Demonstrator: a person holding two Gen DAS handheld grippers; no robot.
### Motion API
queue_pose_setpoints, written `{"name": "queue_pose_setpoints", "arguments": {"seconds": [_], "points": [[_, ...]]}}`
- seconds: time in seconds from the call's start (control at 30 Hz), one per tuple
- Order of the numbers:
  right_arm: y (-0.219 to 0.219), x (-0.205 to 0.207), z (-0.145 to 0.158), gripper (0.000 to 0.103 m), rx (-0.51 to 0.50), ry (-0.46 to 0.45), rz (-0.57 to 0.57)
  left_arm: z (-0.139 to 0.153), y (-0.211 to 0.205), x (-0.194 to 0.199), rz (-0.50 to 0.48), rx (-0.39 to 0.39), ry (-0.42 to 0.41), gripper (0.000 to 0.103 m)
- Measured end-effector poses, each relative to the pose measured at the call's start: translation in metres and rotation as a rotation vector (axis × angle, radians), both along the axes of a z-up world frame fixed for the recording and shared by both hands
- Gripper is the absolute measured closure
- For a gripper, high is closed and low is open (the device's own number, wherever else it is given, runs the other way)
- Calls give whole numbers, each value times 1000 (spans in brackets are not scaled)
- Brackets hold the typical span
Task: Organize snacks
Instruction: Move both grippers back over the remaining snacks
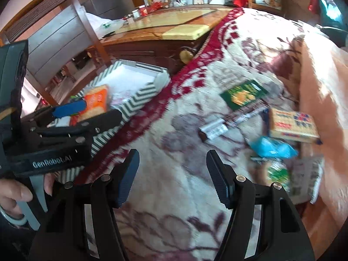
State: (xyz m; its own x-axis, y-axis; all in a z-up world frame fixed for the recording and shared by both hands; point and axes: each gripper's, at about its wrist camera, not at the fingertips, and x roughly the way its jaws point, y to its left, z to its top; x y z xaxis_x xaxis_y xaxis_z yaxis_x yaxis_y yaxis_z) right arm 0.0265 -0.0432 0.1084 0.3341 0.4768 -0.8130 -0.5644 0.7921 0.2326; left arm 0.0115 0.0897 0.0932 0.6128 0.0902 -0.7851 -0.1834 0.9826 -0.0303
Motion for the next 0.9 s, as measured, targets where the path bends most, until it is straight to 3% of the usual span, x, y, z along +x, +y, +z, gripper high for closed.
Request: {"name": "queue_pose_setpoints", "arguments": {"seconds": [0.23,0.5,0.9], "points": [[-55,8,-13,39,-14,39,-106,-12,-34,25,-104,5,33,10],[-85,18,-15,39,0,52,-185,-26,-67,63,-235,-69,67,10],[-106,29,-25,39,5,79,-244,-65,-84,130,-289,-106,164,10]]}}
